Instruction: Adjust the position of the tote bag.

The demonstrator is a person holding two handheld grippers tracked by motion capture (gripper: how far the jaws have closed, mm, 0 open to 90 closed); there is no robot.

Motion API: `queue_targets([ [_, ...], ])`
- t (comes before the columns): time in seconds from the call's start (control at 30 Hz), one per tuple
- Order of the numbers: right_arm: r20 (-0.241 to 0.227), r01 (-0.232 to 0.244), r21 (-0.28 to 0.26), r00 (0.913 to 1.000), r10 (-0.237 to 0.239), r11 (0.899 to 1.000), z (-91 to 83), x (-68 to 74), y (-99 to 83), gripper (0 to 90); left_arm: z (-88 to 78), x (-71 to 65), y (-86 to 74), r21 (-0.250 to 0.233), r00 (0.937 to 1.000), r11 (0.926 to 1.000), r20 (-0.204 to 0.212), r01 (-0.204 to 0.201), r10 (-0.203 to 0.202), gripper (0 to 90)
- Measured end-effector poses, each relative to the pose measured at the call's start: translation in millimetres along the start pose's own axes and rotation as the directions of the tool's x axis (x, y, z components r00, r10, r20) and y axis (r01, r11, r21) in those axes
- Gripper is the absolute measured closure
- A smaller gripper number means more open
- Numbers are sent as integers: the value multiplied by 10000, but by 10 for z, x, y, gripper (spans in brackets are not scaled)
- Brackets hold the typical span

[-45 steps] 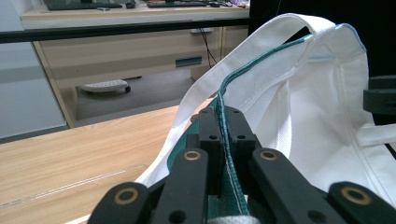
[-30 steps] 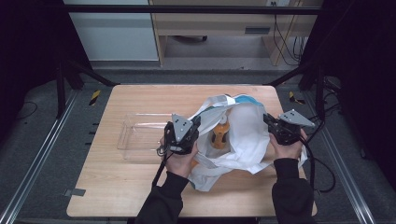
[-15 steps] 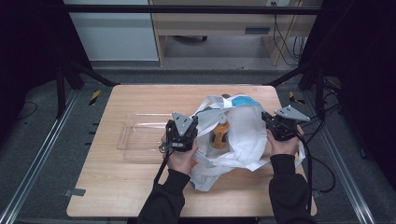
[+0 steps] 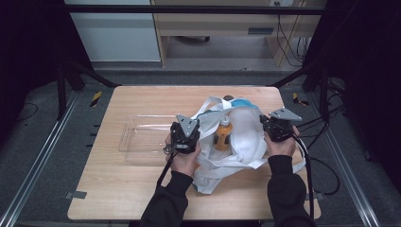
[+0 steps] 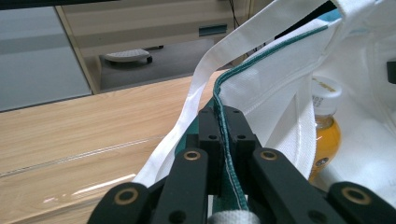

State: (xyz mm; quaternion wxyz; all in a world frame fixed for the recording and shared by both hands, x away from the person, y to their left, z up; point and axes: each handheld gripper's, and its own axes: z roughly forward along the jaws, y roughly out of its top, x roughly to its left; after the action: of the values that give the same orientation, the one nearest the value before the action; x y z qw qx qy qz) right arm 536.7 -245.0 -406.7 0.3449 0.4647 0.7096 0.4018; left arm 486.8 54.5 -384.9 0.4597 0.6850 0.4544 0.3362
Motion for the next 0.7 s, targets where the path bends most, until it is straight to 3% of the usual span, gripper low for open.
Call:
queue_targets([
  [0.23,-105,73,369,9999,-69,9993,117,45,-96,889,91,-56,-82,612,10000,9981,78,22,-27,872],
  [0.4,-289,183,533,9994,-168,9984,162,60,-138,889,109,-77,-95,732,10000,9973,-41,8,-5,873],
  [0.6,-530,334,643,9981,-300,9974,209,84,-155,889,140,-123,-116,893,9986,9953,-322,-383,413,873],
  [0.7,-748,349,798,9968,-289,9962,266,117,-186,889,155,-116,-135,913,9987,9949,-222,-428,450,873],
])
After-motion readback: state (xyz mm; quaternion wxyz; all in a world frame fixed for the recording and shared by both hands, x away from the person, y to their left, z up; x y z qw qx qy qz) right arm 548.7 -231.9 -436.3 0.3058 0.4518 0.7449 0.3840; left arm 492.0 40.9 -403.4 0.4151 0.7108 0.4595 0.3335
